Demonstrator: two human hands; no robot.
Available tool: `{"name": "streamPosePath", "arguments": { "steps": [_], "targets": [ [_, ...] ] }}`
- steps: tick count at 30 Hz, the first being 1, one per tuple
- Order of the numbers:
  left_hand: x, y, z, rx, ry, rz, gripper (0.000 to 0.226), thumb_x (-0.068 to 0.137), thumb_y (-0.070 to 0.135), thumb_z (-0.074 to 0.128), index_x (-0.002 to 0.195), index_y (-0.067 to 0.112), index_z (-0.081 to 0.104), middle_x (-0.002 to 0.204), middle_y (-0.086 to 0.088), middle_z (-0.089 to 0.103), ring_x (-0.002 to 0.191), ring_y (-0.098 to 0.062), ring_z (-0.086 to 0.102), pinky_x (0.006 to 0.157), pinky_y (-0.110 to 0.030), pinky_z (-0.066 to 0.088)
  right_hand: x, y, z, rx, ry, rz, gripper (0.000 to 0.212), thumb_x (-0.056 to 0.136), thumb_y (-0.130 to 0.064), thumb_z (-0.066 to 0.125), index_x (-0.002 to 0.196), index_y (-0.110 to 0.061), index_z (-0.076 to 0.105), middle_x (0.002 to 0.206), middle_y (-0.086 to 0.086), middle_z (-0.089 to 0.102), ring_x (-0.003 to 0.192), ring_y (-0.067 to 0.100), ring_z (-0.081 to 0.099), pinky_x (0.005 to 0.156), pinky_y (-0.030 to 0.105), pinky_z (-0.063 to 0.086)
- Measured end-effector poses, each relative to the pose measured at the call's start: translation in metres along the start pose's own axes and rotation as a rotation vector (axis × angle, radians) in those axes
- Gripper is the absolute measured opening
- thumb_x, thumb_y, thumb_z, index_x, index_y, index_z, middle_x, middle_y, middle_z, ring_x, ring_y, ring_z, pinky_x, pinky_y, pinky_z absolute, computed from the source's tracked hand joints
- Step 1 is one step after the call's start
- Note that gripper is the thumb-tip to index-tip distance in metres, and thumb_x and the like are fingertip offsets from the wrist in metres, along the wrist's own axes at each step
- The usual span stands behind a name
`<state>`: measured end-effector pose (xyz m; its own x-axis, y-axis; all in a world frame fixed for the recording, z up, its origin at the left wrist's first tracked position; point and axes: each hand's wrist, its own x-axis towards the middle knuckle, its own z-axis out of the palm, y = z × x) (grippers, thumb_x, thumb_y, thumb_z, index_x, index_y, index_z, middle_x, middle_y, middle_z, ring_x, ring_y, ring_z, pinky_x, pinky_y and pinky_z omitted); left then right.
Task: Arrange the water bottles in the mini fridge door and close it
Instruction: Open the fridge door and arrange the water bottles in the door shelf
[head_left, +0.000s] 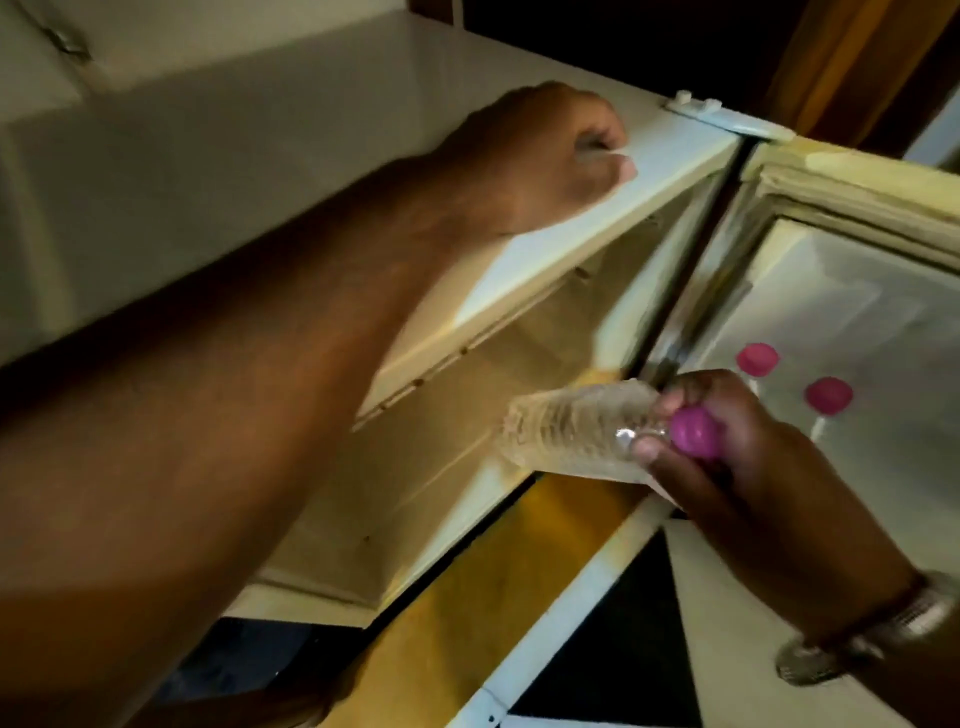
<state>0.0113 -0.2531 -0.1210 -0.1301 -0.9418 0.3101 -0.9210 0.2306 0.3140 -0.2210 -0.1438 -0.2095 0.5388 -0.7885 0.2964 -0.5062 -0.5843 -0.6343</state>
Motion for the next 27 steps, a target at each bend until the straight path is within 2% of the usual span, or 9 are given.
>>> {"name": "streamPosePath", "arguments": {
  "steps": [4,5,7,10,14,17,20,24,27],
  "targets": [
    [0.003,-0.004,0.002,-0.007,0.003,0.039,0.051,0.095,0.052,0.055,0.133,0.02,0.065,0.136,-0.003,0.067,0.126,-0.022,0.061,0.105,-0.036,0.046,-0.033,0.005,-0.052,-0.287,0.036,0.111,0.023,0.083,-0.054,0.055,0.093,-0.034,0.049,0.055,-0.008,0.051,0.046,0.008,0.051,0.047,0.022,0.038],
    [0.002,-0.006,0.002,-0.013,0.001,0.053,0.054,0.093,0.054,0.054,0.133,0.019,0.066,0.135,-0.005,0.068,0.125,-0.024,0.061,0.105,-0.038,0.047,-0.04,0.006,-0.063,-0.348,0.045,0.149,0.025,0.085,-0.059,0.053,0.09,-0.034,0.05,0.054,-0.009,0.051,0.046,0.007,0.05,0.046,0.026,0.038],
    [0.003,-0.006,0.005,-0.03,-0.003,0.091,0.061,0.089,0.06,0.05,0.132,0.019,0.066,0.132,-0.007,0.069,0.122,-0.027,0.063,0.104,-0.039,0.047,-0.056,0.01,-0.088,-0.483,0.055,0.21,0.026,0.088,-0.061,0.044,0.087,-0.036,0.049,0.054,-0.016,0.047,0.048,0.002,0.047,0.044,0.026,0.036],
    [0.001,-0.018,0.008,-0.07,-0.012,0.132,0.058,0.09,0.064,0.049,0.13,0.025,0.064,0.127,-0.003,0.069,0.116,-0.023,0.063,0.101,-0.042,0.049,-0.071,0.01,-0.109,-0.587,-0.016,0.253,0.023,0.094,-0.052,0.042,0.092,-0.032,0.053,0.065,-0.019,0.051,0.053,0.004,0.05,0.046,0.027,0.041],
    [0.009,-0.027,0.015,-0.058,0.017,0.133,0.057,0.089,0.07,0.05,0.128,0.03,0.063,0.125,-0.001,0.07,0.114,-0.02,0.062,0.101,-0.042,0.049,-0.069,0.013,-0.113,-0.716,-0.122,0.256,0.04,0.085,-0.047,0.033,0.106,-0.023,0.058,0.087,0.004,0.064,0.062,0.025,0.062,0.05,0.038,0.055],
    [0.013,-0.032,0.017,-0.067,0.026,0.139,0.059,0.088,0.072,0.05,0.127,0.03,0.064,0.125,-0.002,0.07,0.112,-0.021,0.063,0.1,-0.043,0.049,-0.062,0.022,-0.113,-0.786,-0.183,0.213,0.033,0.086,-0.032,0.047,0.111,-0.016,0.062,0.097,0.013,0.063,0.067,0.034,0.066,0.052,0.045,0.058],
    [0.014,-0.035,0.018,-0.07,0.012,0.143,0.06,0.088,0.073,0.049,0.13,0.032,0.062,0.125,0.001,0.068,0.107,-0.014,0.058,0.095,-0.036,0.044,-0.061,0.035,-0.108,-0.833,-0.163,0.256,0.025,0.081,-0.007,0.067,0.103,-0.018,0.068,0.101,0.013,0.06,0.064,0.033,0.065,0.05,0.045,0.057],
    [0.016,-0.036,0.018,-0.074,0.013,0.121,0.059,0.087,0.075,0.049,0.129,0.035,0.062,0.12,0.009,0.067,0.107,-0.011,0.057,0.095,-0.032,0.041,-0.059,0.055,-0.092,-0.796,-0.066,0.266,0.027,0.074,0.009,0.066,0.086,-0.014,0.071,0.103,0.015,0.059,0.056,0.035,0.059,0.048,0.041,0.053],
    [0.016,-0.037,0.019,-0.105,0.009,0.115,0.061,0.085,0.078,0.049,0.129,0.037,0.062,0.118,0.014,0.065,0.109,-0.012,0.06,0.099,-0.035,0.045,-0.053,0.069,-0.078,-0.765,0.071,0.266,0.028,0.072,0.011,0.063,0.089,-0.009,0.073,0.1,0.017,0.058,0.055,0.037,0.058,0.049,0.038,0.051]
  ]
}}
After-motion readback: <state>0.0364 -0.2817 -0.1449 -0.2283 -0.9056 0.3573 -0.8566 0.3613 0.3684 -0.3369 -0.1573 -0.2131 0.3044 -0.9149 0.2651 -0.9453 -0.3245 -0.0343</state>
